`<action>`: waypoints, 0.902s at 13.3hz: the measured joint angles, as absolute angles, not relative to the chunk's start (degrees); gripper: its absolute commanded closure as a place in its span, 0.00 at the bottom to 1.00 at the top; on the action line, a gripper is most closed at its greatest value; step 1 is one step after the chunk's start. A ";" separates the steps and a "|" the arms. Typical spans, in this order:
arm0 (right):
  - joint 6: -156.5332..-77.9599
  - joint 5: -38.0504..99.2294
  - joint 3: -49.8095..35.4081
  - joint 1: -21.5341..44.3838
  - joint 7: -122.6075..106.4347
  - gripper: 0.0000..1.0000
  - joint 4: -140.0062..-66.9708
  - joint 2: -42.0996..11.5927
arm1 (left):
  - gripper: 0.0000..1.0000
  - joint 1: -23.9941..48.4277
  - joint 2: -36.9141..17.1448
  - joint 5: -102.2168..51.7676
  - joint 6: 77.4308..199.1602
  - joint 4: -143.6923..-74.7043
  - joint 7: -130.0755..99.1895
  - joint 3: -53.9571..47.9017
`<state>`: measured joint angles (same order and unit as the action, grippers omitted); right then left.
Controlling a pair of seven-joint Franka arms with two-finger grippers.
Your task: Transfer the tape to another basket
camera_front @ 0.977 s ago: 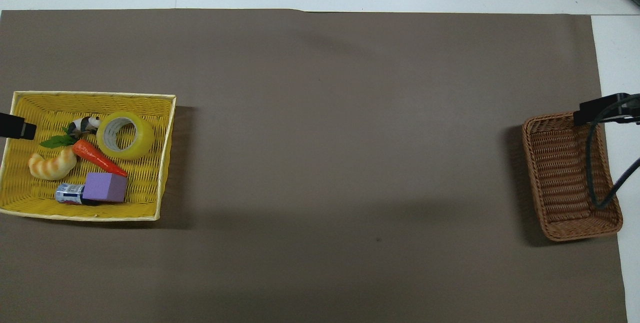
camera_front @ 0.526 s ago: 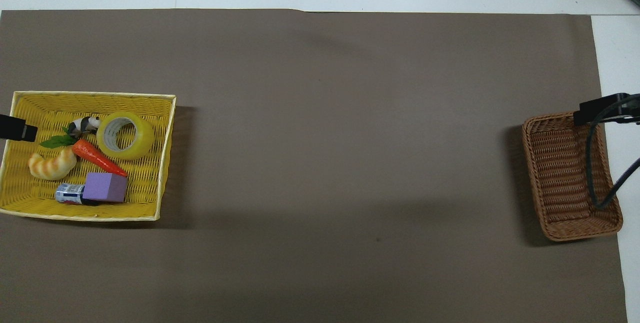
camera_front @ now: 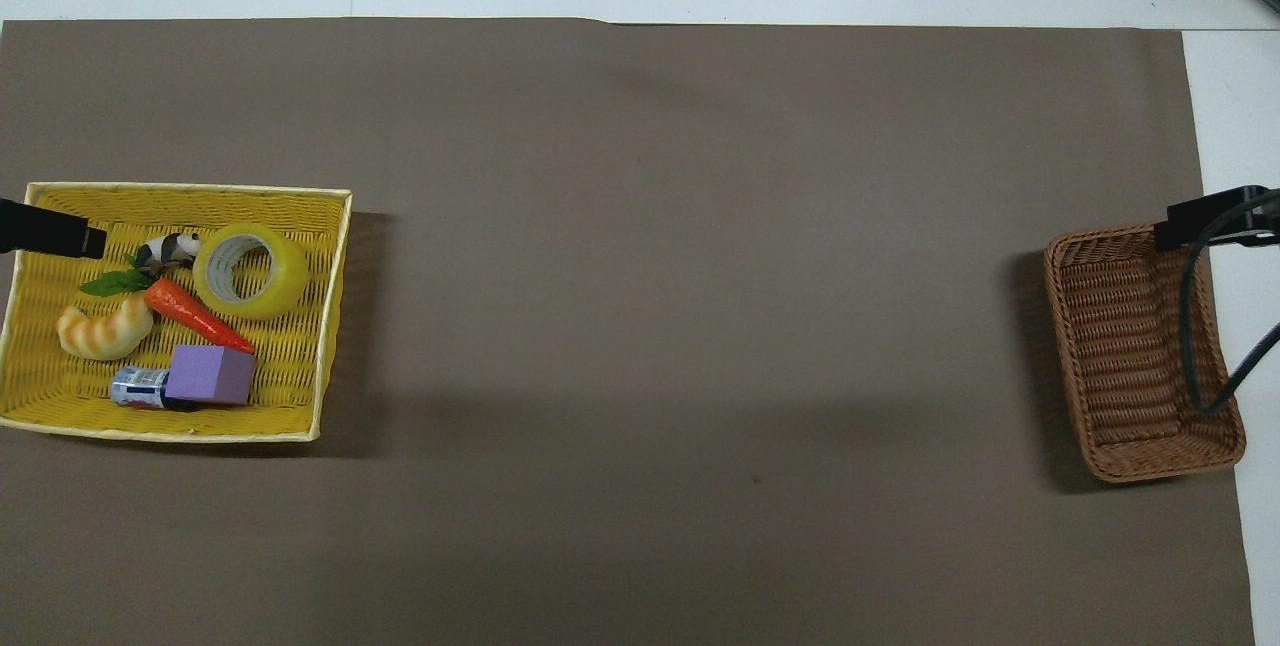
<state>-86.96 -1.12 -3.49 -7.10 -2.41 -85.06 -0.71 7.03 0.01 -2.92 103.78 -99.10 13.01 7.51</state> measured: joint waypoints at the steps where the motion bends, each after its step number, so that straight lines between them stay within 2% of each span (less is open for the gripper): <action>1: -86.31 -1.11 -3.56 -7.08 -2.41 0.00 -85.23 -0.56 | 0.00 6.90 -0.30 -2.92 107.18 -102.22 13.82 7.62; 5: -86.18 4.56 -4.08 -6.61 -2.41 0.00 -87.80 -0.04 | 0.00 6.19 -3.43 -2.92 118.20 -110.68 15.35 7.68; 11: -91.79 11.39 -4.25 -4.80 -2.85 0.00 -96.20 -0.20 | 0.00 1.94 -13.19 -2.97 128.14 -111.73 21.38 7.76; 12: -93.82 12.51 -4.31 -4.48 -3.16 0.00 -97.92 -0.28 | 0.03 1.61 -14.08 -3.01 129.84 -112.19 21.51 7.77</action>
<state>-93.82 12.51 -4.31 -4.48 -3.16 -97.92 -0.28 1.61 -14.08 -3.01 129.84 -112.19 21.51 7.77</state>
